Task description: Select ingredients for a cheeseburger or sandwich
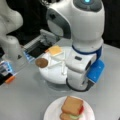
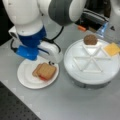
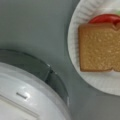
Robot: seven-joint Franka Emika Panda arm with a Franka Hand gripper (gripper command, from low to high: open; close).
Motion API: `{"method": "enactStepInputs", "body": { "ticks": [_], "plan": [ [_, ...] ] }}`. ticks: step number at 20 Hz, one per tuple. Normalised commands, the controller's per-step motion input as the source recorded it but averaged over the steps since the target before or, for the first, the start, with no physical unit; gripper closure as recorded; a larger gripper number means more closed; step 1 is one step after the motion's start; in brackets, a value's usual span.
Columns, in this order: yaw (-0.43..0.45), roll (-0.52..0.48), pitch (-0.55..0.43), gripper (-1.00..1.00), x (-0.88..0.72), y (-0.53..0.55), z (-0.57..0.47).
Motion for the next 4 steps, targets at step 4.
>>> {"method": "enactStepInputs", "body": {
  "ticks": [4],
  "plan": [
    [-0.177, -0.291, -0.16, -1.0, -0.59, 0.2, -0.11]
  ]
}}
